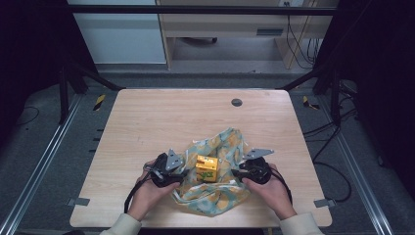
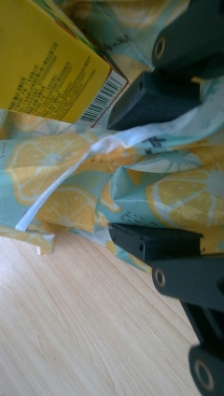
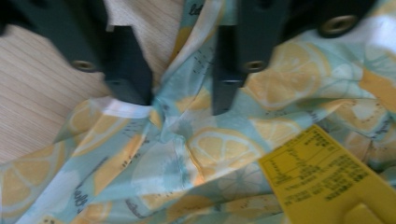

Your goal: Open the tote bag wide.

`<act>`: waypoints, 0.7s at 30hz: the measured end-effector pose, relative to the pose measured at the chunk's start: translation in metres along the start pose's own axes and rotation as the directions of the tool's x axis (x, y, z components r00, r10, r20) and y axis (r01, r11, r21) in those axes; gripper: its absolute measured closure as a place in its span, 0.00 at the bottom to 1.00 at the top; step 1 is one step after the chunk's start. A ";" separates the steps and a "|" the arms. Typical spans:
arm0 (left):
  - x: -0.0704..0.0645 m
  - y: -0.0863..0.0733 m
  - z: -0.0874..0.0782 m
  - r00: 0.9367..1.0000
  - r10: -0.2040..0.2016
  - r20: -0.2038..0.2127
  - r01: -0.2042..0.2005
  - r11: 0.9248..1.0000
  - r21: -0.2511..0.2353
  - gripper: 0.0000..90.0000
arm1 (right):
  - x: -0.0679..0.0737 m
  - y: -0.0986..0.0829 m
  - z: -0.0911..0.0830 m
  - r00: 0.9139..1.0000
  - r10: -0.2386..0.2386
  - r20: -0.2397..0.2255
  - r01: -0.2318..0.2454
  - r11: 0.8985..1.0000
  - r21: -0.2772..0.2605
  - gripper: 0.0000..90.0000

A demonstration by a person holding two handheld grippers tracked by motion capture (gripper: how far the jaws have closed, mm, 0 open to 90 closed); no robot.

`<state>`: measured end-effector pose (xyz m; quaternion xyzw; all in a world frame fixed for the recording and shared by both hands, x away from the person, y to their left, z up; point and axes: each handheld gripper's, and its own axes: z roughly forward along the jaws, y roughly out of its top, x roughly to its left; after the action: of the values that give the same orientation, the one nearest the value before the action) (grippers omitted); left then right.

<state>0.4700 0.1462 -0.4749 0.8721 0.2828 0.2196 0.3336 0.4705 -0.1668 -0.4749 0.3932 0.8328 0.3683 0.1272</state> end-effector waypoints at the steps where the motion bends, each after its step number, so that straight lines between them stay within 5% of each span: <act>1: 0.000 0.000 0.001 1.000 -0.001 0.008 0.001 1.000 0.007 0.55 | 0.001 0.000 0.000 1.000 -0.006 -0.005 0.006 1.000 -0.001 0.81; 4: 0.000 0.001 0.001 1.000 0.018 -0.013 -0.017 0.999 0.029 0.71 | 0.001 -0.003 -0.003 1.000 -0.002 -0.029 0.002 1.000 0.004 1.00; 9: 0.003 0.002 -0.006 0.996 0.054 -0.068 -0.052 0.998 0.031 0.92 | 0.003 -0.010 -0.011 0.999 -0.021 -0.029 0.023 0.999 0.047 1.00; 12: 0.011 -0.002 -0.011 0.995 0.035 -0.095 -0.032 0.999 0.028 0.95 | 0.001 -0.016 -0.020 0.999 -0.037 0.002 0.036 0.996 0.080 1.00; 21: 0.020 -0.011 -0.008 0.996 0.011 -0.088 -0.005 0.997 0.074 0.98 | -0.008 -0.029 -0.030 0.999 -0.028 0.036 0.022 0.989 0.147 1.00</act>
<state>0.4772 0.1693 -0.4734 0.8743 0.3016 0.2489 0.2877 0.4444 -0.2004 -0.4756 0.3978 0.8599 0.2971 0.1183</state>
